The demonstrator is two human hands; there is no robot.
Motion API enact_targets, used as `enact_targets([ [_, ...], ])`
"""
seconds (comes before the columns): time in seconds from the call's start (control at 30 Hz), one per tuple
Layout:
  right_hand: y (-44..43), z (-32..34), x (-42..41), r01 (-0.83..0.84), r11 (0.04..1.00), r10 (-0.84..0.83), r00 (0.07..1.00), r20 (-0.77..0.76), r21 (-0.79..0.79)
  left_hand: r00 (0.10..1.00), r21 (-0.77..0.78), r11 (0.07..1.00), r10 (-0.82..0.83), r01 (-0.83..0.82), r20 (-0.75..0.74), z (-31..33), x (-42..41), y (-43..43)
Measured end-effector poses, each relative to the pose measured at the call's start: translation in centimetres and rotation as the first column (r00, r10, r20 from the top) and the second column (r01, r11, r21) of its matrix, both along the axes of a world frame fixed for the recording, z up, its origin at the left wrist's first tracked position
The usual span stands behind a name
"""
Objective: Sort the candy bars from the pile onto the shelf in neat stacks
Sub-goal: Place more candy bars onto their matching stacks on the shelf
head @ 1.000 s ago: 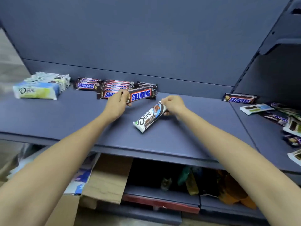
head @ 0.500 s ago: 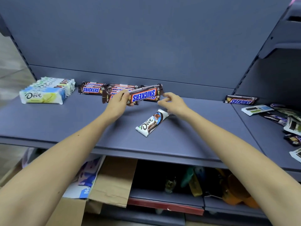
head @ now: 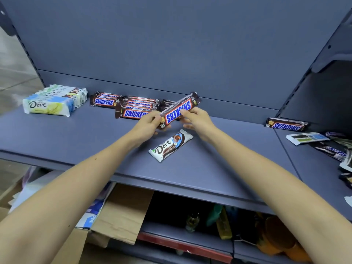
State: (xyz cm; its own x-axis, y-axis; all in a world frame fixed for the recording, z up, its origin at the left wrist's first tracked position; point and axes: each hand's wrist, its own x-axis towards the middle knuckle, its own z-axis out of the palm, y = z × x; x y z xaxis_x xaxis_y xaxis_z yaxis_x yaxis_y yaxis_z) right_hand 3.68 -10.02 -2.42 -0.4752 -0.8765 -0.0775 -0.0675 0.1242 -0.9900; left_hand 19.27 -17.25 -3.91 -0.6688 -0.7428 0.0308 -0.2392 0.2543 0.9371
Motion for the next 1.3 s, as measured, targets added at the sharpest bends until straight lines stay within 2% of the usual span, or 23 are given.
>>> enact_targets([
  [0.1,-0.4,0.5,0.1,0.033,0.998,-0.033,0.999,0.001,-0.060,0.994,-0.131,0.988,-0.068,0.078,0.081,0.1,0.2,-0.3],
  [0.17,-0.5,0.8,0.0,0.002,0.995,-0.004,1.000,-0.020,-0.096,0.996,-0.143,0.987,-0.064,0.072,0.066,0.3,0.3,-0.3],
  [0.3,-0.3,0.9,0.5,-0.178,0.980,0.169,0.981,-0.099,-0.086,0.985,0.086,0.987,0.145,-0.137,-0.090,1.2,0.2,0.3],
  [0.37,-0.3,0.7,1.1,-0.270,0.961,0.256,0.946,-0.197,-0.051,0.966,0.167,0.967,0.216,-0.192,-0.142,1.4,0.4,0.6],
  [0.47,-0.8,0.6,2.7,-0.367,0.930,0.347,0.900,-0.265,-0.029,0.916,0.292,0.922,0.327,-0.255,-0.232,1.1,1.2,0.8],
  [0.53,-1.4,0.5,3.8,-0.375,0.927,0.355,0.886,-0.298,-0.013,0.890,0.345,0.899,0.369,-0.269,-0.267,0.8,2.2,0.5],
  [0.63,-2.1,0.2,5.2,-0.396,0.918,0.384,0.869,-0.312,0.028,0.908,0.312,0.916,0.335,-0.252,-0.252,0.4,4.0,-0.3],
  [0.77,-3.7,0.3,7.1,-0.345,0.937,0.342,0.891,-0.297,0.043,0.894,0.357,0.909,0.332,-0.217,-0.300,0.5,6.2,-2.2],
  [0.9,-5.4,0.1,8.7,-0.264,0.956,0.288,0.767,-0.573,0.126,0.829,0.443,0.850,0.452,-0.286,-0.331,0.5,8.7,-4.0],
  [1.0,-6.5,-0.1,9.9,-0.195,0.966,0.259,0.682,-0.684,0.171,0.883,0.336,0.867,0.440,-0.369,-0.164,-0.1,10.9,-5.5],
  [1.07,-7.4,-0.5,10.7,-0.124,0.973,0.231,0.608,-0.760,0.196,0.895,0.143,0.886,0.445,-0.441,0.000,-0.8,12.5,-6.5],
  [1.13,-8.0,-0.9,11.0,-0.033,0.976,0.201,0.533,-0.822,0.217,0.863,-0.055,0.868,0.496,-0.493,0.098,-1.3,14.1,-7.3],
  [1.2,-8.7,-1.7,11.0,0.036,0.974,0.177,0.498,-0.849,0.224,0.861,-0.220,0.864,0.488,-0.453,0.142,-1.5,15.3,-7.8],
  [1.3,-9.1,-2.4,10.8,0.123,0.970,0.121,0.498,-0.859,0.208,0.898,-0.439,0.869,0.362,-0.228,0.251,-2.3,16.2,-8.3],
])
